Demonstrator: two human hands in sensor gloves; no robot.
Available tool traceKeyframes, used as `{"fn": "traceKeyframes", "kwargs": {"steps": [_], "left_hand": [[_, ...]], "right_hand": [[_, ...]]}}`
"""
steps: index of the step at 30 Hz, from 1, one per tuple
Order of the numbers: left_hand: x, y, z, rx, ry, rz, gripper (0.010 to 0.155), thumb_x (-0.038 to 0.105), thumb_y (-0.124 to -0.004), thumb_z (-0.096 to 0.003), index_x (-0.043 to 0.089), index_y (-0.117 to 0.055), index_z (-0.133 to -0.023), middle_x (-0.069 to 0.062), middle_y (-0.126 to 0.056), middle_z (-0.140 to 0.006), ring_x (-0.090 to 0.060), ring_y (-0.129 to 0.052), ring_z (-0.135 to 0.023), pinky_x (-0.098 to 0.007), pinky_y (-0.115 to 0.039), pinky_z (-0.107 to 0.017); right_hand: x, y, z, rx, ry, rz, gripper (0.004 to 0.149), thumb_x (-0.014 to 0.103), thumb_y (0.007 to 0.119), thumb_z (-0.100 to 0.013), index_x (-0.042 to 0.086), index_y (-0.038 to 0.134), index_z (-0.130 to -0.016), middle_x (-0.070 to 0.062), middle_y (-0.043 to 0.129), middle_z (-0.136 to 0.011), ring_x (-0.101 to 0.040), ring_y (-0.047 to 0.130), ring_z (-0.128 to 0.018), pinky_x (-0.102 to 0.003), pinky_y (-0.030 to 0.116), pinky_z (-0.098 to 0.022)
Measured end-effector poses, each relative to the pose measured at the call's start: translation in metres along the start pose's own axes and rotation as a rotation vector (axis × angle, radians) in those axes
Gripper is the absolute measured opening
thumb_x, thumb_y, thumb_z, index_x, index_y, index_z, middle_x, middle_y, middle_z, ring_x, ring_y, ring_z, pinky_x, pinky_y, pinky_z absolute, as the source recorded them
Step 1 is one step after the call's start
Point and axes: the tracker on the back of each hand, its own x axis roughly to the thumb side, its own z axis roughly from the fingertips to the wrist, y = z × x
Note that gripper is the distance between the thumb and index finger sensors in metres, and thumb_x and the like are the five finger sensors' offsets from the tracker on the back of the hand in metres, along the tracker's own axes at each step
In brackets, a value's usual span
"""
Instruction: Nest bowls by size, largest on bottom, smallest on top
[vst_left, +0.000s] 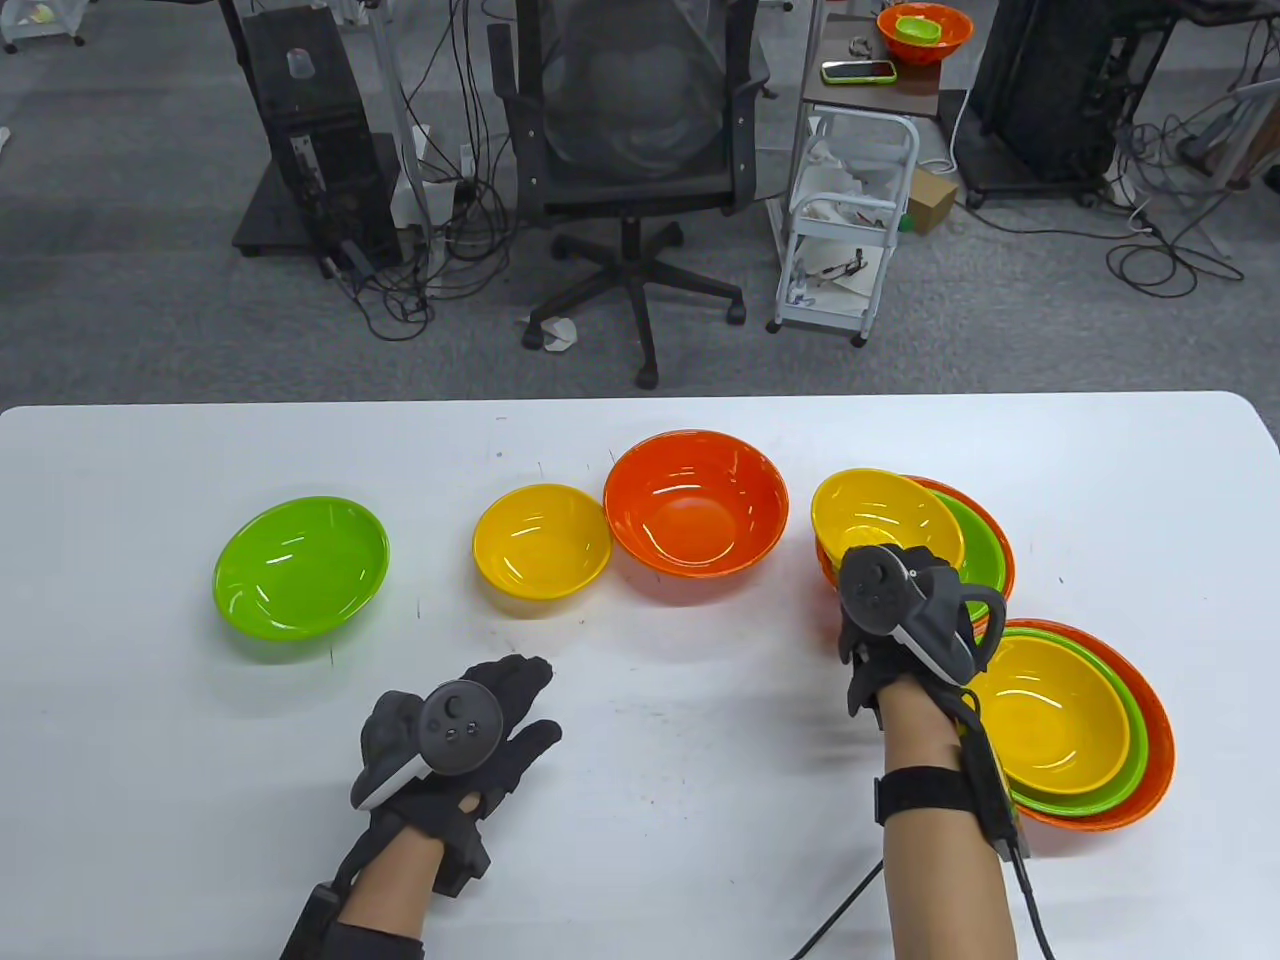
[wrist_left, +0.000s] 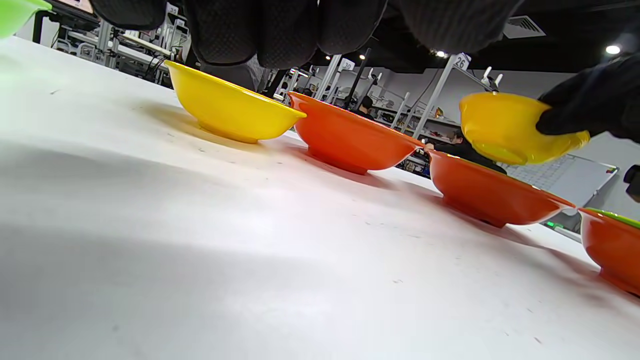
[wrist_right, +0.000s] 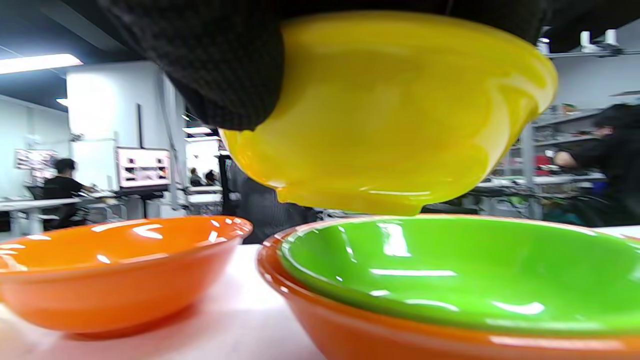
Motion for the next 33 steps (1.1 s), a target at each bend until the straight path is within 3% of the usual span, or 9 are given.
{"fn": "traceKeyframes", "kwargs": {"steps": [9,27,33], "left_hand": [[-0.012,0.002,-0.001,0.0,0.012,0.047,0.068,0.053,-0.069,-0.0501,0.025,-0.056,-0.111,-0.01,-0.064,-0.114,-0.041,-0.066,-0.107,-0.066,-0.056,-0.076],[-0.016,0.0,-0.002,-0.027,0.038,0.079,0.067,0.053,-0.069,-0.0503,0.025,-0.058,-0.11,-0.01,-0.066,-0.113,-0.041,-0.067,-0.107,-0.066,-0.056,-0.076],[-0.018,0.001,-0.002,-0.026,0.047,0.083,0.067,0.053,-0.069,-0.0503,0.025,-0.058,-0.11,-0.01,-0.066,-0.113,-0.041,-0.068,-0.106,-0.066,-0.057,-0.076]], "right_hand": [[-0.01,0.022,-0.015,0.1,0.143,0.108,0.038,0.027,0.089,-0.043,0.007,0.095,-0.075,-0.017,0.098,-0.068,-0.044,0.091,-0.064,-0.061,0.072,-0.057],[-0.011,0.033,-0.019,0.187,0.173,0.137,0.038,0.026,0.09,-0.043,0.006,0.096,-0.075,-0.017,0.099,-0.069,-0.044,0.092,-0.066,-0.061,0.073,-0.058],[-0.012,0.033,-0.018,0.266,0.187,0.091,0.043,0.025,0.083,-0.046,0.004,0.089,-0.083,-0.019,0.094,-0.077,-0.047,0.086,-0.073,-0.063,0.068,-0.062]]}}
